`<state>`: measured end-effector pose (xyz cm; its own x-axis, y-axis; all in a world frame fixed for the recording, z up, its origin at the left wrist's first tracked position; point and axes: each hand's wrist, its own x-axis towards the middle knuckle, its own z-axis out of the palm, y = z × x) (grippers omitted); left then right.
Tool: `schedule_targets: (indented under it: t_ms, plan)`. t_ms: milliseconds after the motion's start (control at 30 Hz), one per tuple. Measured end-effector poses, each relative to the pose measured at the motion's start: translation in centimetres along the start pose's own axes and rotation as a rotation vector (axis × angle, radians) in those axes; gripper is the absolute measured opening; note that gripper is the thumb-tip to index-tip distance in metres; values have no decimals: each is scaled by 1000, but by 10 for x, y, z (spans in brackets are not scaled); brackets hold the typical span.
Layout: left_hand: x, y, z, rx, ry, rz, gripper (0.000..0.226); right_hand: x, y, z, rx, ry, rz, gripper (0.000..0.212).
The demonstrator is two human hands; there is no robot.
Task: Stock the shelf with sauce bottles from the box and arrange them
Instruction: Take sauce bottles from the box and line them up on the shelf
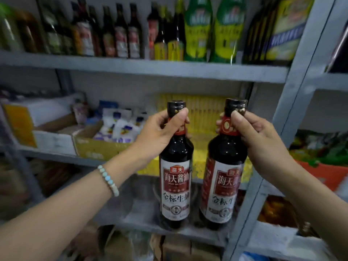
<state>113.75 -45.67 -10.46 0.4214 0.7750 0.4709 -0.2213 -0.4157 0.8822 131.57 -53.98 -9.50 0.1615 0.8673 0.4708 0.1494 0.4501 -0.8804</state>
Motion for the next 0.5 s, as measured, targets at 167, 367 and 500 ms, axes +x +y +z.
schedule_targets:
  t_ms: [167,367,500]
  plan:
    - [31,111,-41,59,21,28,36,49,-94,29,56,-38,-53,31]
    - [57,194,-99,164,86,76,32,99,-164,76,124,-36,-95,34]
    - [69,225,-143,203,93,95,33,131,-187,109,164,-39,-127,37]
